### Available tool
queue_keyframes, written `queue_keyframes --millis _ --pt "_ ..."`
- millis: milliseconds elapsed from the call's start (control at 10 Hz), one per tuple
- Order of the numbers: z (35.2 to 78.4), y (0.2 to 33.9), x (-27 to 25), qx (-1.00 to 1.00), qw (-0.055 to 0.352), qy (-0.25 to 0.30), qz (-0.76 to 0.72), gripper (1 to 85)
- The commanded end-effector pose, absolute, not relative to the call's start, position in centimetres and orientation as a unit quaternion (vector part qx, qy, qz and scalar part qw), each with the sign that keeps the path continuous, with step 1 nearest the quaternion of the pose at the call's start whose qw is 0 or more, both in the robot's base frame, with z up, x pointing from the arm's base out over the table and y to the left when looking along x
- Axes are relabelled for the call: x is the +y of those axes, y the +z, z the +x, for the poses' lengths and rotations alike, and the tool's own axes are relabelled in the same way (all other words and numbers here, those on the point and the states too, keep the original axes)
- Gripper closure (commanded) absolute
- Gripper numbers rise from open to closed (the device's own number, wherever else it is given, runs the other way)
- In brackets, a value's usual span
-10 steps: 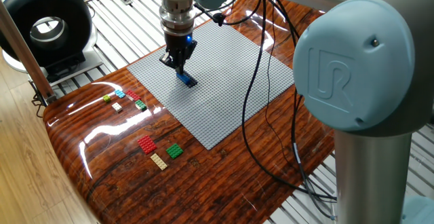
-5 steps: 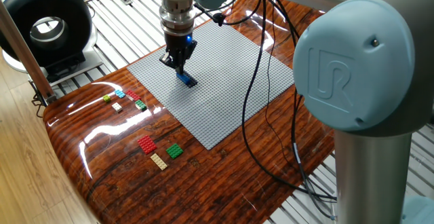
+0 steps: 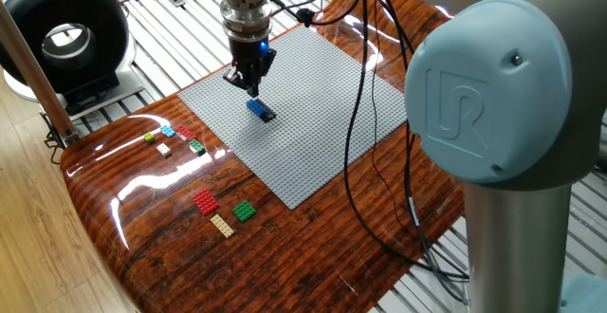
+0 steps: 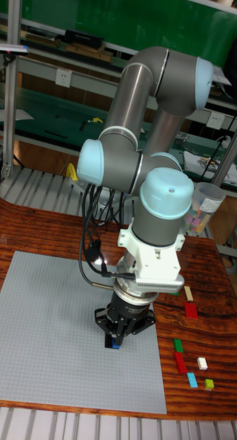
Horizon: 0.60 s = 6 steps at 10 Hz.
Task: Build with small Lego blocks
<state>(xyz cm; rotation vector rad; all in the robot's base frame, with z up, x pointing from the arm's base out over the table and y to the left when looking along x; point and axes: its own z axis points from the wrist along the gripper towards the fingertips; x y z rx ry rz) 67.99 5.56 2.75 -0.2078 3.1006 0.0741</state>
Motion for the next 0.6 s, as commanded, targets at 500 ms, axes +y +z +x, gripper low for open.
queue_keyframes --millis 500 --pt "67.31 2.28 5.5 0.997 0.028 0.037 -0.059 84.7"
